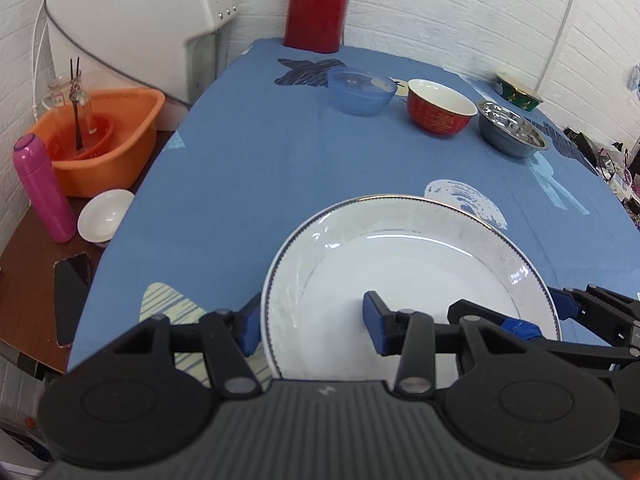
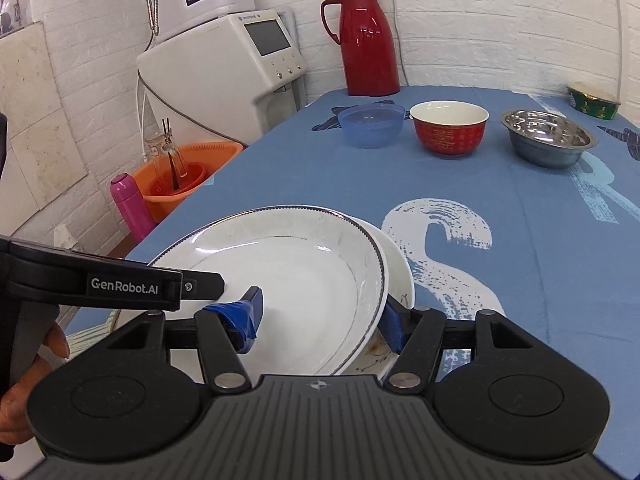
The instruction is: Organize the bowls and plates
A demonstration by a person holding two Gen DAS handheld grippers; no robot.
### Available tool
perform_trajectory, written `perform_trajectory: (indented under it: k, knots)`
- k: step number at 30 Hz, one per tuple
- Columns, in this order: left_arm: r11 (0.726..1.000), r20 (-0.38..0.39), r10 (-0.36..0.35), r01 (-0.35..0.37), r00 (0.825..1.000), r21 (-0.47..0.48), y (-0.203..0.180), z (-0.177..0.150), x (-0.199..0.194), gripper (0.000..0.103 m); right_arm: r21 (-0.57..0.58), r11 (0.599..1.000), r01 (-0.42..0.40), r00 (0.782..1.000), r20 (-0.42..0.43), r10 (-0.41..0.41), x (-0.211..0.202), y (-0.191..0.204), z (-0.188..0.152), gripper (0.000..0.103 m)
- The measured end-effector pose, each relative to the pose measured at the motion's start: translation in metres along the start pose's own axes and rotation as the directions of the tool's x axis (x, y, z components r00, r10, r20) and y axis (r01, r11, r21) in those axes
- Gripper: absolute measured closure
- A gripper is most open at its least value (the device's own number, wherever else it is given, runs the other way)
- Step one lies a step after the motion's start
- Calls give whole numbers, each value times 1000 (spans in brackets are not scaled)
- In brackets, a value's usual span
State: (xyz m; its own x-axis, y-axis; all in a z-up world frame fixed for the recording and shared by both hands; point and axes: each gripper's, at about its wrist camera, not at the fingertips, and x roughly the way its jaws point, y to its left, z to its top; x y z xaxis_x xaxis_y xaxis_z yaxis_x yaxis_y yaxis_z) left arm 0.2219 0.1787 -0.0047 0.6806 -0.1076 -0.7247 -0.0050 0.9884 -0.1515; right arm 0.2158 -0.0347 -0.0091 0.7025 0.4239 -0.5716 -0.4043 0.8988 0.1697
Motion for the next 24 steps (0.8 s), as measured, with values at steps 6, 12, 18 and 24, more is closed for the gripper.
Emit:
perform_trajectory:
  k: [6,12,18,24]
  knots:
    - [1000,2,-27,27,1000,-9,0,0,3,50,35,999,-9,1000,21,8,-2,-4,0,55]
    - [999,31,-52,53,998,-6,-2,1,-2,35,85,996,-6,999,46,2,-5,-7,1,55]
    - [999,52,-41,40,998,15,-7,3,-8,32,132,991,-14,998,60,6,-6,-12,3,55]
    - [999,57,-42,42,997,11,-5,2,-11,29,143,989,-26,998,56,18,-11,-14,4,55]
